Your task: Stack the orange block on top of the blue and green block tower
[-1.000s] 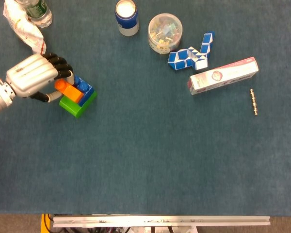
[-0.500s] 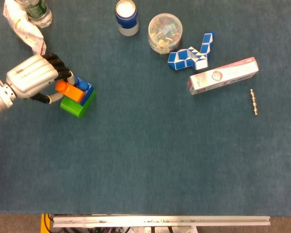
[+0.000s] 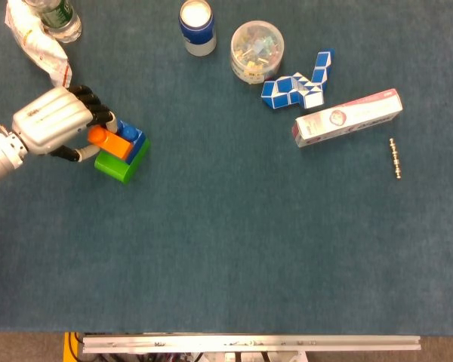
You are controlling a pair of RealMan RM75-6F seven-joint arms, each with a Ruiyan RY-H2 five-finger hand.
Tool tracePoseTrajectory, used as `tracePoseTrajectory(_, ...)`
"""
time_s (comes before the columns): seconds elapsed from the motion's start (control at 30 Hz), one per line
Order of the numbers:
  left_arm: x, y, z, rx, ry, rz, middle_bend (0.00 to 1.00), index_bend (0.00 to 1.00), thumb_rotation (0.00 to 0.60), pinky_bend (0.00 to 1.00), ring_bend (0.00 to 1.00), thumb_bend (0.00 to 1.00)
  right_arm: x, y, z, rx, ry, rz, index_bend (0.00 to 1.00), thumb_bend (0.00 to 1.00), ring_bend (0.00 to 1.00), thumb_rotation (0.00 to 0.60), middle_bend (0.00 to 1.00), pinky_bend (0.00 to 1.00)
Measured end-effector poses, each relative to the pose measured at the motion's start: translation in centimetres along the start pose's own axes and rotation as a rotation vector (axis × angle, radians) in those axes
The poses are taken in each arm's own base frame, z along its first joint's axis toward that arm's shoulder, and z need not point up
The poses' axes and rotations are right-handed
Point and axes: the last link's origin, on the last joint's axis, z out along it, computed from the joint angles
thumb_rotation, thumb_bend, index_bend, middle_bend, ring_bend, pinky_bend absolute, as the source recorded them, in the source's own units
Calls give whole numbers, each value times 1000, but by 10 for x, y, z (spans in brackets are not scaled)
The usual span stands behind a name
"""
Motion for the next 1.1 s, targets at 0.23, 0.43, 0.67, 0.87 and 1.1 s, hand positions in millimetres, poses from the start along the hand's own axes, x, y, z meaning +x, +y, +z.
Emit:
tracePoseTrajectory(0.23,-2,1,0,5,-1,-2,520,554,600,274,352,363,-1,1,0,-2,-1,2,347,254,404,600,392,425)
tracePoseTrajectory(0.43,-4,2,0,7,-7,-2,517,553,600,277,352,363,-1,2,0,-5,-1,3,348,254,404,600,392,425)
tracePoseTrajectory(0.67,-5,1,-1,14,-32,-6,278,302,600,279,244,363,-1,4,0,-8,0,4,348,254,404,600,393,425)
tracePoseTrajectory(0.87,-2,3,-2,23,-30,-24,131,72,600,279,152,363,-3,6,2,-9,-3,5,348,255,404,600,393,425)
tracePoseTrajectory(1.1,3,4,-6,45,-6,-35,113,39,600,269,138,363,-4,9,7,-8,-3,12,348,256,405,600,393,425)
